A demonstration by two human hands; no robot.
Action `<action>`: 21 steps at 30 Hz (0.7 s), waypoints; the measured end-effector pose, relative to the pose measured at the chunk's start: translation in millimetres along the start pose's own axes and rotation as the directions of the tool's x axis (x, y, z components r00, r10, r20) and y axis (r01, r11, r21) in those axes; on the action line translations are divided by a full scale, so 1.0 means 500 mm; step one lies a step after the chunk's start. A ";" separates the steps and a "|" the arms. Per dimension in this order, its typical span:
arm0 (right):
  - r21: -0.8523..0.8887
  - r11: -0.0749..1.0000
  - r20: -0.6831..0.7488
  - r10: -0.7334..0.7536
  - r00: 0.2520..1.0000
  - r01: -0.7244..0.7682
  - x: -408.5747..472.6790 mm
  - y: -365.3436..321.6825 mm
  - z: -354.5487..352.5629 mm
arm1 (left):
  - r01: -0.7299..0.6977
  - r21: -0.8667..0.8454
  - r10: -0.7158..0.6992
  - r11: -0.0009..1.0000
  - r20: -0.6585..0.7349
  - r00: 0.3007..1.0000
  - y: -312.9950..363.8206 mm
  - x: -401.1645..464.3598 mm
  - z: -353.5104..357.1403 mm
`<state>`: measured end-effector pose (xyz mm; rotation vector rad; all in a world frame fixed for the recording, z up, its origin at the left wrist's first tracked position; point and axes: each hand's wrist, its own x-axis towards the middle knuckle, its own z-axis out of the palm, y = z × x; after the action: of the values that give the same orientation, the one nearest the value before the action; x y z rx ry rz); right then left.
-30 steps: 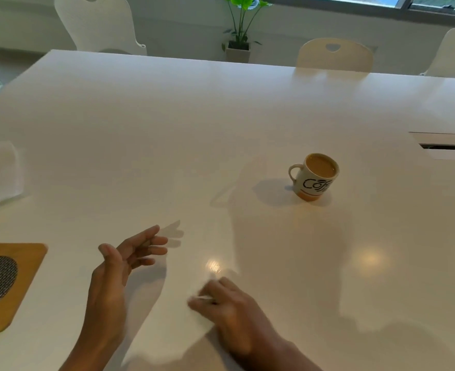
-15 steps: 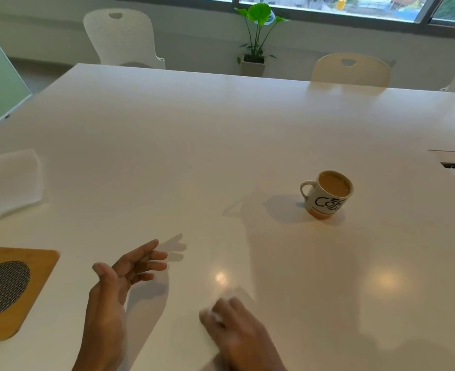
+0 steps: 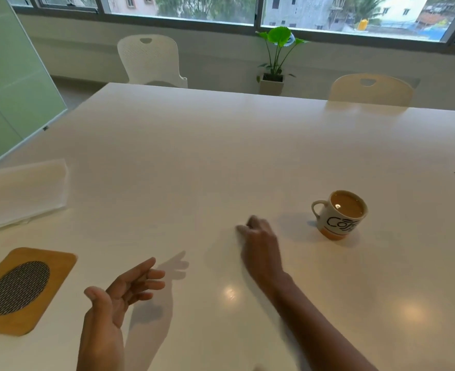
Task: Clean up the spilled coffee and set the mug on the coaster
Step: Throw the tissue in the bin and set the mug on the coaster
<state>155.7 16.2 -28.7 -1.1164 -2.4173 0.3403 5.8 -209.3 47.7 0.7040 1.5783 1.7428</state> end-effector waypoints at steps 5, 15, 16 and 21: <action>0.192 0.928 0.109 -0.345 0.932 0.321 -0.126 -0.061 0.014 | -0.068 0.020 0.070 0.998 -0.123 0.990 -0.026 -0.028 -0.006; 0.157 0.963 0.097 -0.237 0.967 0.220 -0.218 0.173 -0.139 | -0.080 0.042 0.087 0.996 -0.186 0.979 -0.072 -0.064 -0.028; 0.101 0.984 0.051 -0.152 0.987 0.146 -0.193 0.177 -0.138 | -0.085 0.041 0.091 0.996 -0.183 0.979 -0.074 -0.071 -0.022; 0.047 0.996 0.029 -0.071 0.997 0.069 -0.182 0.057 -0.087 | -0.082 0.029 0.085 0.996 -0.160 0.983 -0.081 -0.094 0.006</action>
<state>247.8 -33.6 -29.2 -1.0109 -2.4556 0.3906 42.8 -242.4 10.0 0.6624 1.7010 1.8868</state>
